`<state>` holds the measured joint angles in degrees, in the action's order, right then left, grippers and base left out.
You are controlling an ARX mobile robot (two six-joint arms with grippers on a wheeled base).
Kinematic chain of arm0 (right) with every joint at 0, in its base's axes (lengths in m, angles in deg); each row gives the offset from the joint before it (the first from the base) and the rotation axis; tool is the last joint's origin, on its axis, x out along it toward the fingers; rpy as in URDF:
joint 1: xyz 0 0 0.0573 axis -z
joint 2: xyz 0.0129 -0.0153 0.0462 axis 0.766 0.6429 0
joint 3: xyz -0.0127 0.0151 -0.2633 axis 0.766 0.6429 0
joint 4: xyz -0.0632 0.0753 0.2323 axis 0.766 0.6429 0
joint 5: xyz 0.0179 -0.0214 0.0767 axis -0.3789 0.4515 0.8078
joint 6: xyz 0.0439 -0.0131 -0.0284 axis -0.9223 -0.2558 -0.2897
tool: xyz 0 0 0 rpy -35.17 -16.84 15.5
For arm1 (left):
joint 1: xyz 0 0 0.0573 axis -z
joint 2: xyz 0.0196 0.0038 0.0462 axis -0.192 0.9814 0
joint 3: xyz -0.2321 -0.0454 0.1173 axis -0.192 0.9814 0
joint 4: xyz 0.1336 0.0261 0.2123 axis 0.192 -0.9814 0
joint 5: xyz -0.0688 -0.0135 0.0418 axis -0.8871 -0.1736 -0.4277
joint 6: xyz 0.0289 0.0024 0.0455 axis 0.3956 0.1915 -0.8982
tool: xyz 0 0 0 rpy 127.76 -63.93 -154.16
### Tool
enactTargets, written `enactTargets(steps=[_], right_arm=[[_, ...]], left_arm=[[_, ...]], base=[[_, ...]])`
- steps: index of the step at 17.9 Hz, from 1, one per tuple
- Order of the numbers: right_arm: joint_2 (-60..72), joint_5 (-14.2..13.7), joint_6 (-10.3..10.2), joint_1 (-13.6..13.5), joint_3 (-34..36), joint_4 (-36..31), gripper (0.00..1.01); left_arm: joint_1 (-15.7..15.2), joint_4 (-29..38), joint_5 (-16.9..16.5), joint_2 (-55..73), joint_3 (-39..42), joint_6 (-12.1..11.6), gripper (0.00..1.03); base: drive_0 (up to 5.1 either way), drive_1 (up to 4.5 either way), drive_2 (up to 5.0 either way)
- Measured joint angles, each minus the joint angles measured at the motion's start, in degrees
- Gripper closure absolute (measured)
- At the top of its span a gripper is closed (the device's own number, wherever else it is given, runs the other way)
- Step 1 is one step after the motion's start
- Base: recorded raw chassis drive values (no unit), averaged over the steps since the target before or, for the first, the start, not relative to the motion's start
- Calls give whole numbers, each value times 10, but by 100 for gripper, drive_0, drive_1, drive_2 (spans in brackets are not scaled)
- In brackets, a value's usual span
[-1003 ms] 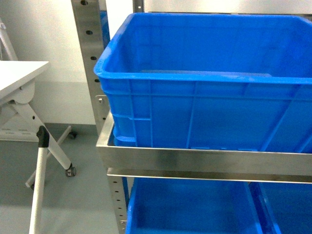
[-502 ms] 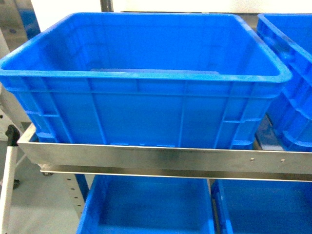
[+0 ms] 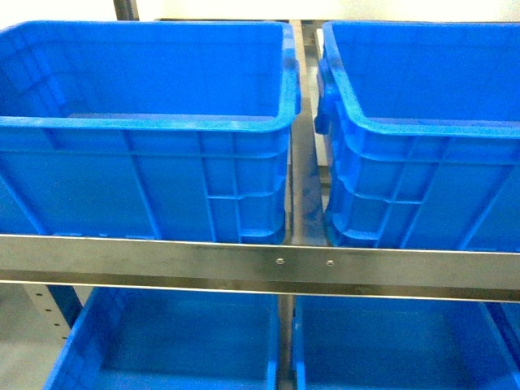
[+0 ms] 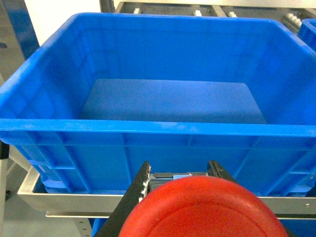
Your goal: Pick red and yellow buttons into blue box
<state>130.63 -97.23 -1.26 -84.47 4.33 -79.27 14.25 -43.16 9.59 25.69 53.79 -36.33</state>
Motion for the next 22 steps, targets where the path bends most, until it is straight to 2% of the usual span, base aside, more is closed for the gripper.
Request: enactTargets(steps=[15,22], right_arm=[[0,0,0,0,0,0,69],[0,-4,0,0,0,0,69]], left_arm=[[0,0,0,0,0,0,76],[0,1,0,-1,0,0,76]], base=[[500,-228,-228],[0,0,0]])
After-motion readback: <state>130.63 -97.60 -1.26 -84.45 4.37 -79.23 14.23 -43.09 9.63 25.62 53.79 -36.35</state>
